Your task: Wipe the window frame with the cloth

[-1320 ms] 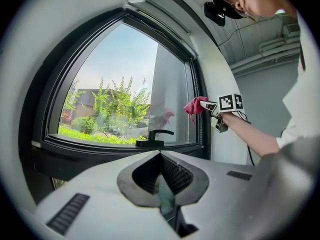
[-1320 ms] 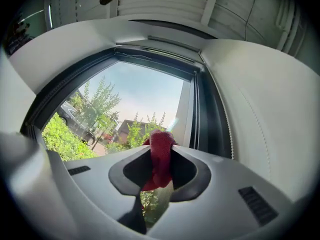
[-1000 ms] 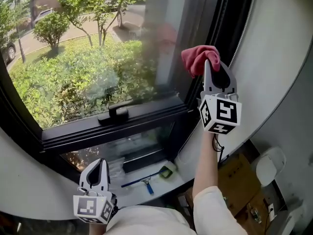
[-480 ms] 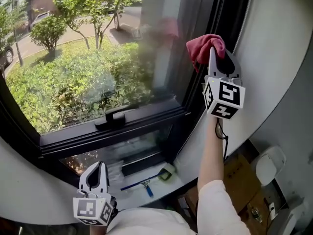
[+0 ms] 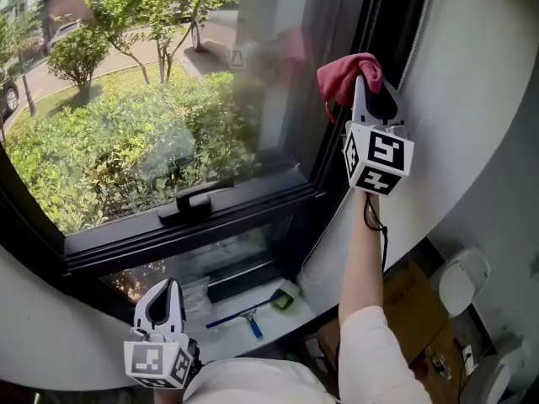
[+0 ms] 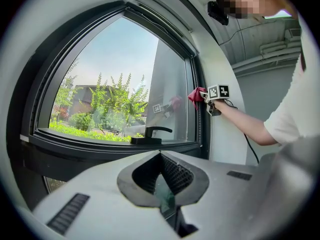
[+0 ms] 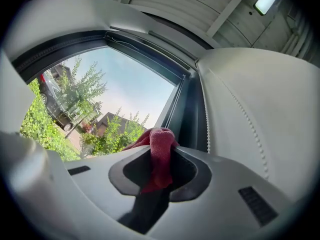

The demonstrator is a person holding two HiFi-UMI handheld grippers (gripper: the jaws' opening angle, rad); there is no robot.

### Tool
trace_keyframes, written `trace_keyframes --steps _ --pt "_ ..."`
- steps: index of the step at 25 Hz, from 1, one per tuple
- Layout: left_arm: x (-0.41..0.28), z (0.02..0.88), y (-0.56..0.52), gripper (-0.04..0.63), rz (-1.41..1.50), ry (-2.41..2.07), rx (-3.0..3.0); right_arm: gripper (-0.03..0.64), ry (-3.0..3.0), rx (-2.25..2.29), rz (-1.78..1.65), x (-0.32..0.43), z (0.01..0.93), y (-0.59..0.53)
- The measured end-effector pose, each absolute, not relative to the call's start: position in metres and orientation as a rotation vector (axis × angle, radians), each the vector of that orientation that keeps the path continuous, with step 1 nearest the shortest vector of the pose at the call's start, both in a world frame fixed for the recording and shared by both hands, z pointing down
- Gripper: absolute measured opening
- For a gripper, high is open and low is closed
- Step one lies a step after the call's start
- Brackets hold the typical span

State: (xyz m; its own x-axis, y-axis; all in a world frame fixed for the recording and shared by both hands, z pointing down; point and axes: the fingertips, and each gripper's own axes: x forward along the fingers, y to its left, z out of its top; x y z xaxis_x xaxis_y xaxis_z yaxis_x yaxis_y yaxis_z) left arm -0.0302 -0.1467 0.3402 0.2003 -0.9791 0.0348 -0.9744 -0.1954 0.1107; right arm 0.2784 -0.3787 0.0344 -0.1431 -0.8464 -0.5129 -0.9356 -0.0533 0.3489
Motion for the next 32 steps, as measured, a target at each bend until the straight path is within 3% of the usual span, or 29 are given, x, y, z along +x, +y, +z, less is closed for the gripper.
trace_keyframes --steps 32 --pt "-0.019 0.342 -0.146 0.008 -0.045 -1.923 2.351 0.087 2.121 -1.922 0.888 0.281 0.077 -0.382"
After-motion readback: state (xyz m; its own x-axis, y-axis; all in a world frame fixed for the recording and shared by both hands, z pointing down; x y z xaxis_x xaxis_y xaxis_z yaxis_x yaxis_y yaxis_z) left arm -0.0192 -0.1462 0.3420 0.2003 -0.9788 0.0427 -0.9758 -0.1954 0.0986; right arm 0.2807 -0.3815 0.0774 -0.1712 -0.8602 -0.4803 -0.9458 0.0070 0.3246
